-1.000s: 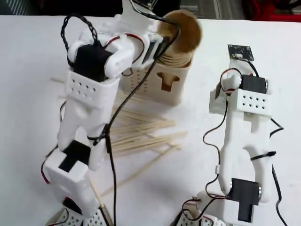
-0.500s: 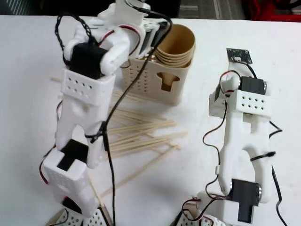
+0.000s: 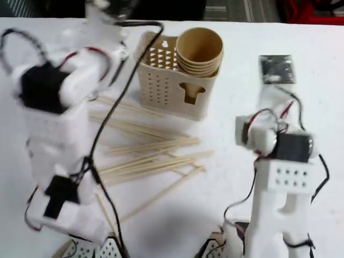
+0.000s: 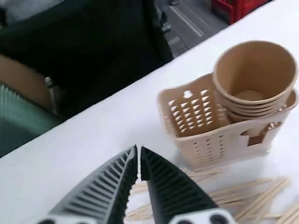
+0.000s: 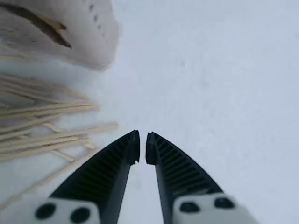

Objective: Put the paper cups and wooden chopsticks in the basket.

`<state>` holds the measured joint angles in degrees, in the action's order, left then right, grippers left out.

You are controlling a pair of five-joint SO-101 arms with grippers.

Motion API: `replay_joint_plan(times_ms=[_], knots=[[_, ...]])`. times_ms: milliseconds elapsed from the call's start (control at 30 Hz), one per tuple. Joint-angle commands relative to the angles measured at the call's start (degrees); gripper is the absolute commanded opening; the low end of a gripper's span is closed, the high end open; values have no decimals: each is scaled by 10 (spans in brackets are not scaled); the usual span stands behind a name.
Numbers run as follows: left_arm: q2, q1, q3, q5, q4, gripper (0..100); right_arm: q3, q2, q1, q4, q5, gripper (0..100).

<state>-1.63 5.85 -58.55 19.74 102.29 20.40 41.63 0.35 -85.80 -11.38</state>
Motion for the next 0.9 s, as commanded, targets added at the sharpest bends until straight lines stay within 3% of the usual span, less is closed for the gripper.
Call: replay_joint_plan(times_ms=[0, 200, 367, 633, 867], knots=[[95, -49, 84, 9, 1, 30, -3, 29, -59, -24, -37, 39], [254, -109, 288, 12, -1, 30, 0, 29, -126, -38, -40, 38], [374, -145, 459, 49, -30, 30, 1, 23, -225, -45, -55, 40], [506, -238, 711, 55, -95, 30, -3, -96, -358, -54, -84, 44], [558, -338, 891, 55, -181, 30, -3, -187, -425, 12, -120, 145]])
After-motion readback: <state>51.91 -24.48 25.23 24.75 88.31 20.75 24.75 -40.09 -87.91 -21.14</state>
